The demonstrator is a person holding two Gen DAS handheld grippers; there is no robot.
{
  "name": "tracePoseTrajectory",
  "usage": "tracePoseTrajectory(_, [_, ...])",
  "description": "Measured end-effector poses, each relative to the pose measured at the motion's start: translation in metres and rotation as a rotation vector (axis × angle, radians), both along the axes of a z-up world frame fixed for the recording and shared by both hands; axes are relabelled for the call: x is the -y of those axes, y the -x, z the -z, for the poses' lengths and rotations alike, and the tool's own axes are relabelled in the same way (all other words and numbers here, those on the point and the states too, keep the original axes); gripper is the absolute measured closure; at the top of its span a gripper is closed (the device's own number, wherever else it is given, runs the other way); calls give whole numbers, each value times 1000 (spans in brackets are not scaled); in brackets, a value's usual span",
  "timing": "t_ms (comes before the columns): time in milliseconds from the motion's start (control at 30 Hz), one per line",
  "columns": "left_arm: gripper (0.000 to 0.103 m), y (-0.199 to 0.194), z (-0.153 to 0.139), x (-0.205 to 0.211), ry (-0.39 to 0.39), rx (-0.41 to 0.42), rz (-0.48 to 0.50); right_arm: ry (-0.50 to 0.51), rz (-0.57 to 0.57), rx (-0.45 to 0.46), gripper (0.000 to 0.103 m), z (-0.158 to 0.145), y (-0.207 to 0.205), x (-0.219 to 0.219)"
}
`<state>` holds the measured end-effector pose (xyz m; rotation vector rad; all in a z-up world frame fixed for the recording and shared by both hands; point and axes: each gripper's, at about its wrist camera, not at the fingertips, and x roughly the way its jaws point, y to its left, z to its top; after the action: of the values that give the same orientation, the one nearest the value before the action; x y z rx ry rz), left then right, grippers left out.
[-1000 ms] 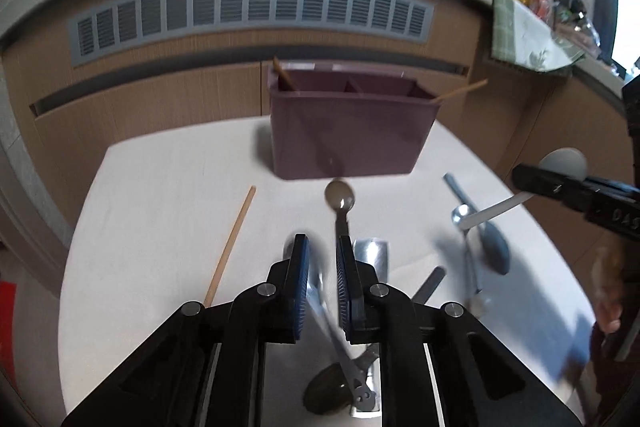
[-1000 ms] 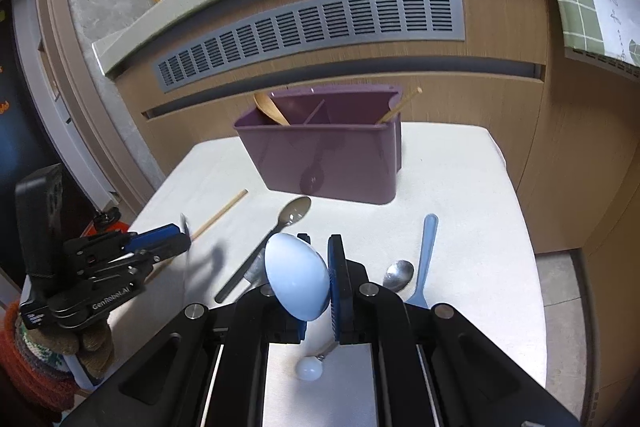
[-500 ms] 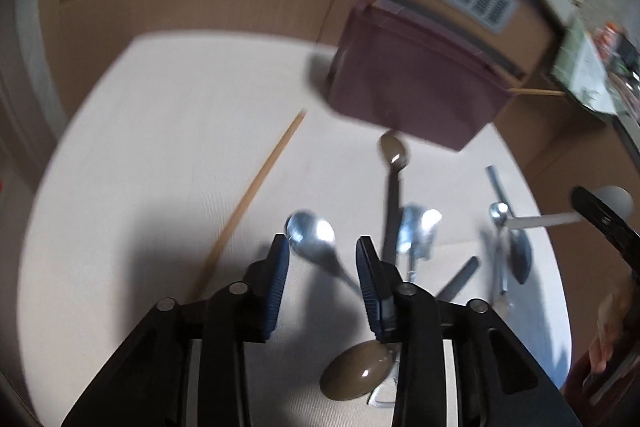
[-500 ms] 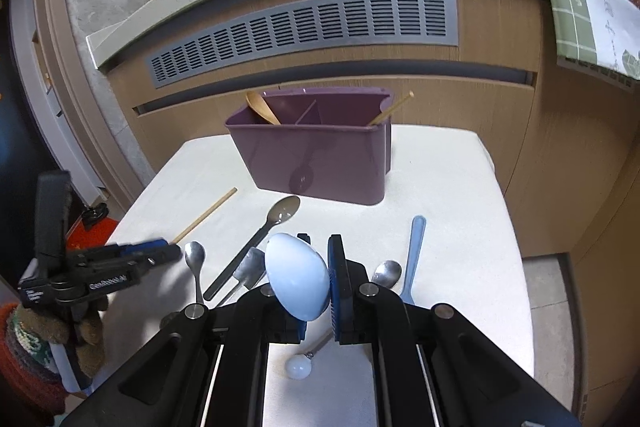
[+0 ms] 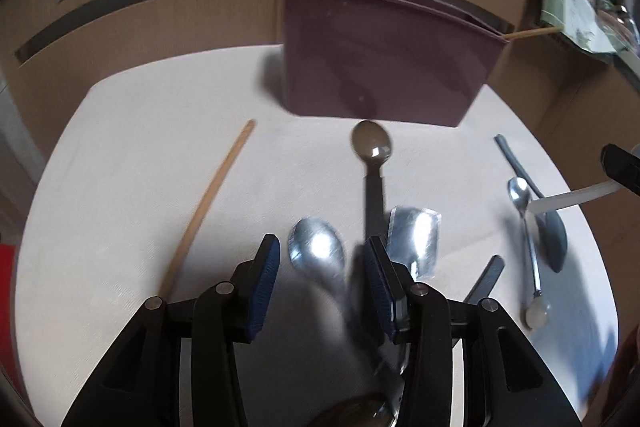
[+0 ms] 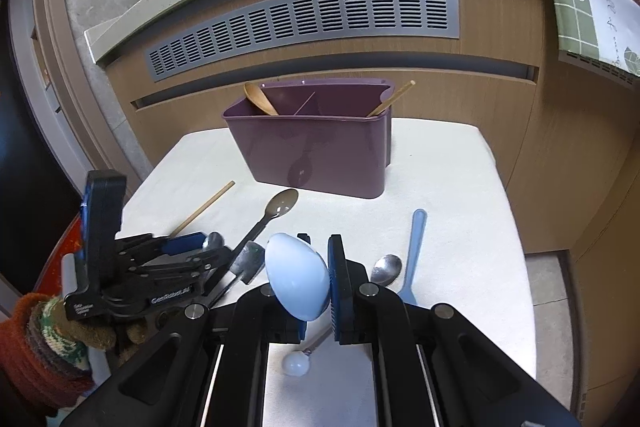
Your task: Organize utensils
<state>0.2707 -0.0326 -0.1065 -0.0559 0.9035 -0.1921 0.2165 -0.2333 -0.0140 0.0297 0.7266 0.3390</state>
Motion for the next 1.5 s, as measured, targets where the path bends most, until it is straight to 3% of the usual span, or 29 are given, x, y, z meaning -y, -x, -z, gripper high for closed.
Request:
tracePoseTrajectory(100, [58,-3,0,0,-14,-27,-30,-4,4,2,95,1,0,1])
tracePoseTrajectory(233, [59,-6,1,15,-108,-31,-52,-35,-4,-11,95,5,0,0])
tracePoseTrajectory(267, [60,-6,0,14,-99,-27,-53,-38,-6,-10,95,5,0,-1])
tracePoseTrajectory(300, [71,-6,0,11,-79,-22,-55,-40,-10,-8,95,5,2,-2])
tracePoseTrajectory(333, [74,-4,-1,6,-58,-15,-60,-42,-15,-4,95,4,3,-2])
tracePoseTrajectory(433, [74,6,-4,-13,39,-14,-72,-50,-30,0,95,1,7,0])
tracePoseTrajectory(700, [74,46,-48,-28,78,177,-82,-160,-38,-45,95,-8,1,14])
tracePoseTrajectory(867, [74,56,-66,-24,56,263,-71,-130,-28,-32,95,-15,3,9])
tracePoseTrajectory(1100, [74,61,-84,-26,73,317,-61,-94,-16,-13,95,-20,3,4])
tracePoseTrajectory(1267, [74,49,-116,-24,39,413,-55,-73,-16,-23,95,-23,-4,-2])
tracePoseTrajectory(1367, [74,32,-159,-24,80,490,-17,-72,-16,13,95,-50,-11,-5])
tracePoseTrajectory(1500, [74,4,-228,-23,143,637,30,-123,-82,150,95,-133,-22,-9])
